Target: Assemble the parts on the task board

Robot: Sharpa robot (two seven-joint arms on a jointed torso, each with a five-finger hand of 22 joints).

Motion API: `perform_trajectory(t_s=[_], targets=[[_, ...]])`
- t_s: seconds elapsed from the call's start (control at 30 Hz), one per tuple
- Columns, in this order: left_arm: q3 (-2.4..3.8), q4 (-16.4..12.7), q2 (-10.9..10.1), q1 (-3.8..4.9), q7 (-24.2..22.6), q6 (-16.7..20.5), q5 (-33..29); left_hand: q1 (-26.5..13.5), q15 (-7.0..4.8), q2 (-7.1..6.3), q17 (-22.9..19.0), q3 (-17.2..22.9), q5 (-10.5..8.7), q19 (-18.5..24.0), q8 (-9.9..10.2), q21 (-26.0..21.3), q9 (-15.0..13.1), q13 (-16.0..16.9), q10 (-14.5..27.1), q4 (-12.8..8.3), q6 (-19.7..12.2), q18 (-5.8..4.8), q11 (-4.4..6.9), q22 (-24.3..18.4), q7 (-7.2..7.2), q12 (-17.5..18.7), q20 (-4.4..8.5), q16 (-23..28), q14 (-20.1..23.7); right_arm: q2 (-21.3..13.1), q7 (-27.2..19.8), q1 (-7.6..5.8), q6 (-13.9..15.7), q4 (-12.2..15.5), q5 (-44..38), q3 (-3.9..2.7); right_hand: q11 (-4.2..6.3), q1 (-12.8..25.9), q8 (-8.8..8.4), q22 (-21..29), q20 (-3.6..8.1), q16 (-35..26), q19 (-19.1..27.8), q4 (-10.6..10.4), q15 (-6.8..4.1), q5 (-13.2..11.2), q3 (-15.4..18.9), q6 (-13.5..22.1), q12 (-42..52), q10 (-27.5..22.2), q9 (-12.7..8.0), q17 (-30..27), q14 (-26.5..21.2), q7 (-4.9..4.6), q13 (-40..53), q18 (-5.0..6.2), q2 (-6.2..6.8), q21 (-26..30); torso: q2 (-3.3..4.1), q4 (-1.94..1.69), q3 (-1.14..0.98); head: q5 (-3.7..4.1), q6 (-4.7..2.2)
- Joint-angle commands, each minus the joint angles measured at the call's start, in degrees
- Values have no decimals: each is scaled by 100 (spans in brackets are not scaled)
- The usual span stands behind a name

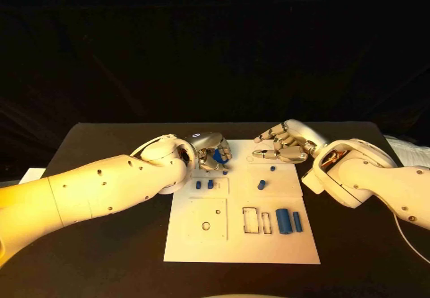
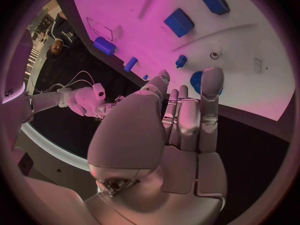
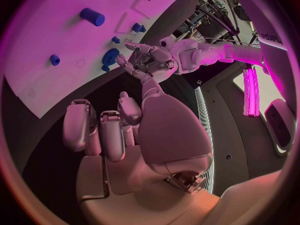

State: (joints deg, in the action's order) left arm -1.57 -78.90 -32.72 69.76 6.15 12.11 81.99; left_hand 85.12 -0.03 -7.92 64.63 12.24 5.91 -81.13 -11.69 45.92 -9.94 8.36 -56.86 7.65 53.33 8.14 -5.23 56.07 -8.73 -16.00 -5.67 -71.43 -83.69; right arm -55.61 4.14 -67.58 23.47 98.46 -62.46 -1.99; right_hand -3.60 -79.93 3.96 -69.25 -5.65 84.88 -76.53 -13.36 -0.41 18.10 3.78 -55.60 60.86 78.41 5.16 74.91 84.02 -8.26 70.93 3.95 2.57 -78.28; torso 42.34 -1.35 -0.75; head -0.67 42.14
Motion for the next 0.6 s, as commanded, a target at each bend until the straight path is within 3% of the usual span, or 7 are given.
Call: perform_trajectory(t_s=[0.03, 0.23, 0.6], targets=[[1, 26, 49, -4, 95, -421, 544, -60, -3, -14, 148, 13, -1, -160, 71, 501, 98, -128, -133, -13, 118, -97, 6, 390, 15, 110, 25, -190, -189, 8, -29, 5, -69, 7, -24, 0, 40, -27, -3, 0, 21, -22, 32, 6, -49, 27, 32, -35, -15, -15, 7, 652, 407, -3, -4, 68, -27, 25, 0, -4, 0, 3, 7], [1, 86, 132, -10, 223, -619, 687, -58, -22, 17, -32, 75, 11, -274, 157, 945, 210, -279, -302, -24, 268, -165, 27, 746, 35, 264, 47, -157, -197, 15, -33, 5, -71, 9, -26, 1, 39, -28, -2, 1, 22, -21, 33, 3, -49, 30, 31, -36, -4, -10, 8, 655, 408, -3, 3, 68, -36, 26, -4, -11, 4, 9, 21], [1, 191, 232, -44, 315, -825, 831, -22, -57, 45, -216, 256, 22, -337, 232, 1237, 294, -418, -576, -48, 488, -208, 63, 991, 71, 439, 77, -143, -196, 25, -38, 5, -80, 4, -26, 1, 40, -29, -1, -6, 22, -13, 28, 2, -49, 33, 31, -38, 6, -6, 8, 667, 411, -3, 8, 67, -42, 23, -8, -15, 3, 18, 36]])
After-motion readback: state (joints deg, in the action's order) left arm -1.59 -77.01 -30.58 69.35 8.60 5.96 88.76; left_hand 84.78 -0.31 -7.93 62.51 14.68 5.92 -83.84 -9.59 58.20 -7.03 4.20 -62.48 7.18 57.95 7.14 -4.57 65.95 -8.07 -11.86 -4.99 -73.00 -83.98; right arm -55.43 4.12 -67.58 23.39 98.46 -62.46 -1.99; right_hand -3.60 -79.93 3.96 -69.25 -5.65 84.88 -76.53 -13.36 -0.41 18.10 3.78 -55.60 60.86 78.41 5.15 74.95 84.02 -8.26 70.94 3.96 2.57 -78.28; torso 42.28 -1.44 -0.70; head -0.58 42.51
